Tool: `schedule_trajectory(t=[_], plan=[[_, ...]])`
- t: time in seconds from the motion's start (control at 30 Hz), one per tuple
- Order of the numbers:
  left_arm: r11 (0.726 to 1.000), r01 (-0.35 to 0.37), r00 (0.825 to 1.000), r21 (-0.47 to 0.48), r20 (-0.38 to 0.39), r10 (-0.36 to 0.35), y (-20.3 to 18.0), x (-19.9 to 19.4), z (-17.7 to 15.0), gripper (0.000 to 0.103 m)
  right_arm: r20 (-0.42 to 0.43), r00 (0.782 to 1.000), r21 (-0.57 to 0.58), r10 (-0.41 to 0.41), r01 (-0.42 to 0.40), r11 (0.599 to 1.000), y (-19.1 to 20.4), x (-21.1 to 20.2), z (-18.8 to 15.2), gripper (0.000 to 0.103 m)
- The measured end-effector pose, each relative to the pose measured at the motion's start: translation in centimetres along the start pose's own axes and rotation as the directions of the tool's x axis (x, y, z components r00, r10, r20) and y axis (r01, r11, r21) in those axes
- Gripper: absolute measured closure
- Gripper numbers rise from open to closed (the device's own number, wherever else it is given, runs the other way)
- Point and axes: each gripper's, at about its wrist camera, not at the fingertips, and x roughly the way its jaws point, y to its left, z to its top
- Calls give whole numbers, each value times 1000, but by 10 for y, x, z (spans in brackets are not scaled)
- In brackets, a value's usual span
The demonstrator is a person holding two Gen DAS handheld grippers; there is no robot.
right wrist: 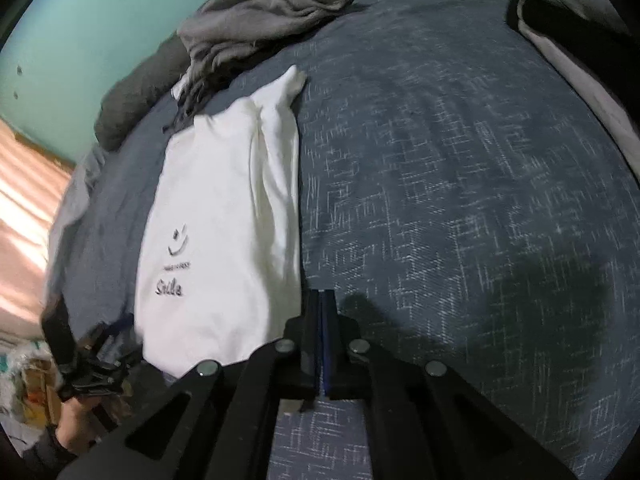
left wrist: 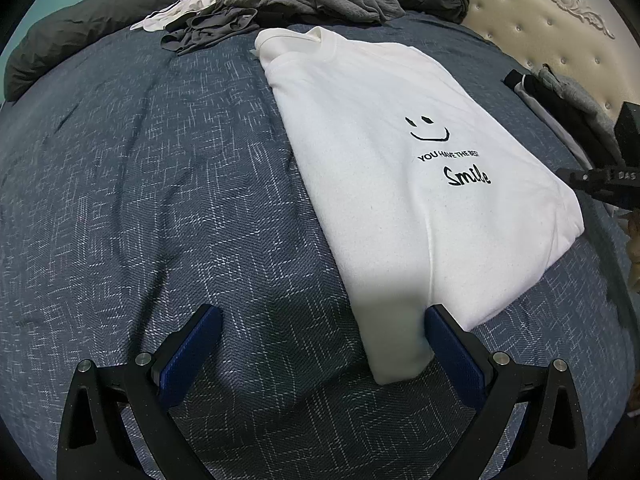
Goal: Fold clothes
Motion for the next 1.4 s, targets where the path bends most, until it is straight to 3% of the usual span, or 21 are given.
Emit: schedule_trajectory(t=[0.13, 0.23, 0.47, 0.6, 0.73, 0.83, 1.2, 1.4], plan=[[1000, 0, 1000, -1, 0, 0, -1, 1, 0, 0, 36, 998, 37, 57, -58, 998, 1, -12, -3, 100], [1000, -1, 1000, -2, 1, 1, -1, 0, 0, 0, 17, 998, 15, 67, -68, 998, 11, -13, -6, 94], [1000, 0, 1000, -4, 1, 0, 0, -1, -1, 0, -35, 998, -24, 51, -52, 998, 24, 0, -16, 92], [1000, 2, 1000, -5, 1, -2, 3, -1, -2, 0, -37, 999, -46, 40, -41, 998, 26, 2, -21, 92], [1000, 1, 1000, -4, 1, -1, 2, -1, -2, 0, -34, 998, -55, 43, -45, 997, 24, 2, -24, 99], [1000, 1, 1000, -3, 1, -1, 0, 1, 1, 0, -7, 1000, -52, 15, -16, 999, 19, -3, -26, 100], [1000, 9, 1000, -17, -4, -9, 1, -5, -4, 0, -34, 999, -36, -31, 30, 999, 14, 7, -34, 100], [1000, -12, 1000, -18, -8, 12, 2, -26, -11, 0, -75, 989, -74, -129, 123, 990, 20, 1, -40, 100]])
